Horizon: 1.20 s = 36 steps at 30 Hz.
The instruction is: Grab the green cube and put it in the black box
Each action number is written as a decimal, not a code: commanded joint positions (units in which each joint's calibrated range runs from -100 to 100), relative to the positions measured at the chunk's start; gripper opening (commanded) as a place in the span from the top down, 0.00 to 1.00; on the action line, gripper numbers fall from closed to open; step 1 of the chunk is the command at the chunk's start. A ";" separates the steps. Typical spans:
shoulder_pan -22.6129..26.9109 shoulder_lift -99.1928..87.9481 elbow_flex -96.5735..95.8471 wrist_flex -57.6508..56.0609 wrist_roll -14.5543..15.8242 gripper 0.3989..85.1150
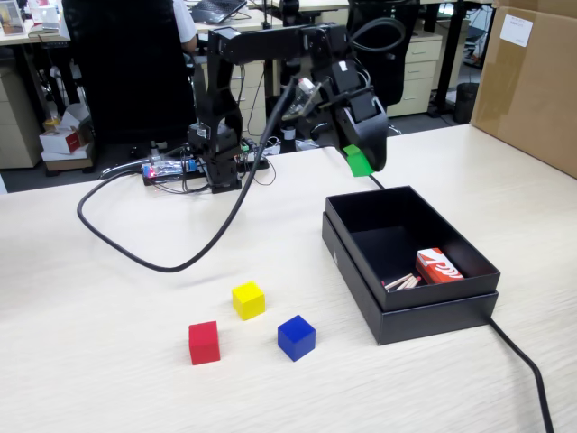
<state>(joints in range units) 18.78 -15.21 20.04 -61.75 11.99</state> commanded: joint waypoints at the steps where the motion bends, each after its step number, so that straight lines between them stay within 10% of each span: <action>1: 0.10 2.07 4.53 -0.15 0.73 0.99; 18: -0.20 25.37 5.53 1.15 3.71 0.99; 28: -0.24 23.76 1.27 2.18 1.76 0.50; 36: -0.59 4.37 -4.90 7.80 -0.63 0.48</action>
<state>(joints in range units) 18.10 -1.75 14.38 -53.16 13.46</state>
